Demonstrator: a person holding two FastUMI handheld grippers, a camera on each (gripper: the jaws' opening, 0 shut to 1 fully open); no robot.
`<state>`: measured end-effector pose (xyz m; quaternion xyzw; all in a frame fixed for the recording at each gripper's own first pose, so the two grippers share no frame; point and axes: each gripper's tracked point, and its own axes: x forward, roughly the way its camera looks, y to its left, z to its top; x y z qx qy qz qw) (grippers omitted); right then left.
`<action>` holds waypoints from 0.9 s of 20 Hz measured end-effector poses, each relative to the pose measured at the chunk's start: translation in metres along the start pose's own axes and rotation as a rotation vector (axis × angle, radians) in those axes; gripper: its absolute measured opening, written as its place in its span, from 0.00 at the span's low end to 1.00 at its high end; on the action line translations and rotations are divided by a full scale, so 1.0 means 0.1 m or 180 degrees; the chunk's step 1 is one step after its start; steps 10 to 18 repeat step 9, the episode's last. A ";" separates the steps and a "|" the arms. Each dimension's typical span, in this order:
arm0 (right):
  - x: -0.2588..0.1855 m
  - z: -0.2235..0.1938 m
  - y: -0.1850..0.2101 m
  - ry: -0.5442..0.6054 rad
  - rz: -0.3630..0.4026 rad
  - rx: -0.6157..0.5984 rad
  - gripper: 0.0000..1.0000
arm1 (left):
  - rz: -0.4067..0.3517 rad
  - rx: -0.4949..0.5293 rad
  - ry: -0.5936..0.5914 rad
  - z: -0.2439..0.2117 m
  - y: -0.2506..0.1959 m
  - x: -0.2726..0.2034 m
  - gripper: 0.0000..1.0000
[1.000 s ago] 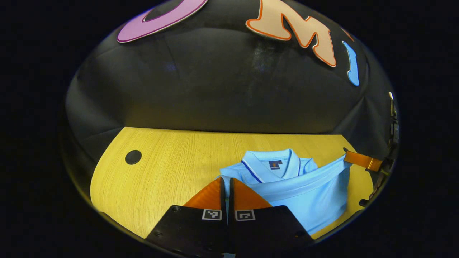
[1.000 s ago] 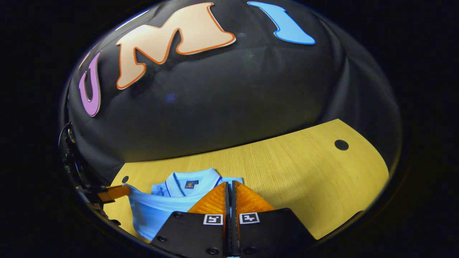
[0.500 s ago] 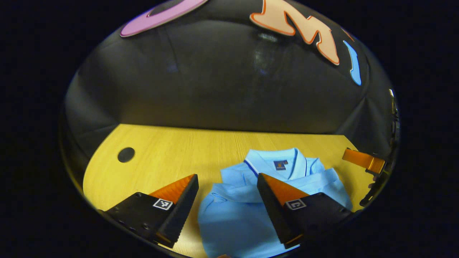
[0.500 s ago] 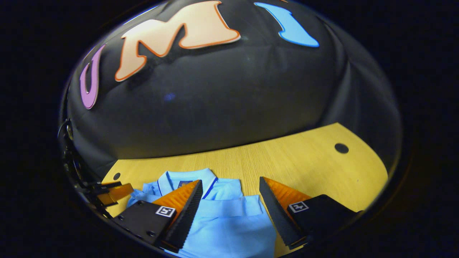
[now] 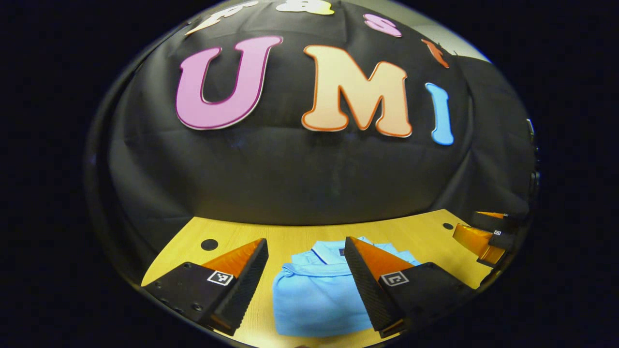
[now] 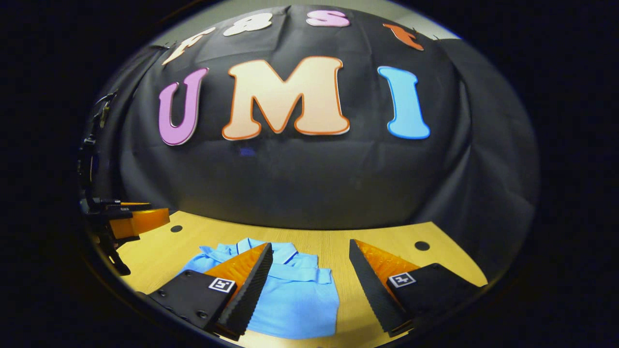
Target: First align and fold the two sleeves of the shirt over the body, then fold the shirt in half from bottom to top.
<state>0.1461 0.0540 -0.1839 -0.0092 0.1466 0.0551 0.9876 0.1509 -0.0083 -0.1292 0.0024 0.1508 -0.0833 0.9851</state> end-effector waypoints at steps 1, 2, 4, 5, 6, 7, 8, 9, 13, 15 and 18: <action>-0.17 0.08 0.01 -0.0072 0.0004 0.0004 0.99 | -0.0024 0.0028 -0.0053 0.06 -0.07 -0.14 0.94; -0.34 0.17 0.01 -0.0143 0.0013 0.0020 0.99 | -0.0034 0.0052 -0.0107 0.11 -0.13 -0.28 0.94; -0.66 0.31 -0.03 -0.0259 0.0007 0.0063 0.98 | -0.0056 0.0067 -0.0191 0.19 -0.24 -0.56 0.94; -0.80 0.33 -0.04 -0.0280 0.0008 0.0096 0.98 | -0.0050 0.0077 -0.0225 0.23 -0.27 -0.70 0.94; -0.93 0.36 -0.05 -0.0311 0.0009 0.0123 0.98 | -0.0033 0.0096 -0.0263 0.24 -0.29 -0.82 0.94; -1.04 0.38 -0.06 -0.0322 0.0001 0.0170 0.98 | -0.0017 0.0108 -0.0284 0.26 -0.30 -0.94 0.94; -1.14 0.41 -0.05 -0.0332 0.0019 0.0216 0.98 | -0.0018 0.0098 -0.0305 0.26 -0.33 -1.03 0.94; -1.19 0.41 -0.03 -0.0357 0.0026 0.0236 0.98 | -0.0009 0.0077 -0.0324 0.27 -0.35 -1.12 0.94; -1.19 0.41 -0.03 -0.0357 0.0026 0.0236 0.98 | -0.0009 0.0077 -0.0324 0.27 -0.35 -1.12 0.94; -1.19 0.41 -0.03 -0.0357 0.0026 0.0236 0.98 | -0.0009 0.0077 -0.0324 0.27 -0.35 -1.12 0.94; -1.19 0.41 -0.03 -0.0357 0.0026 0.0236 0.98 | -0.0009 0.0077 -0.0324 0.27 -0.35 -1.12 0.94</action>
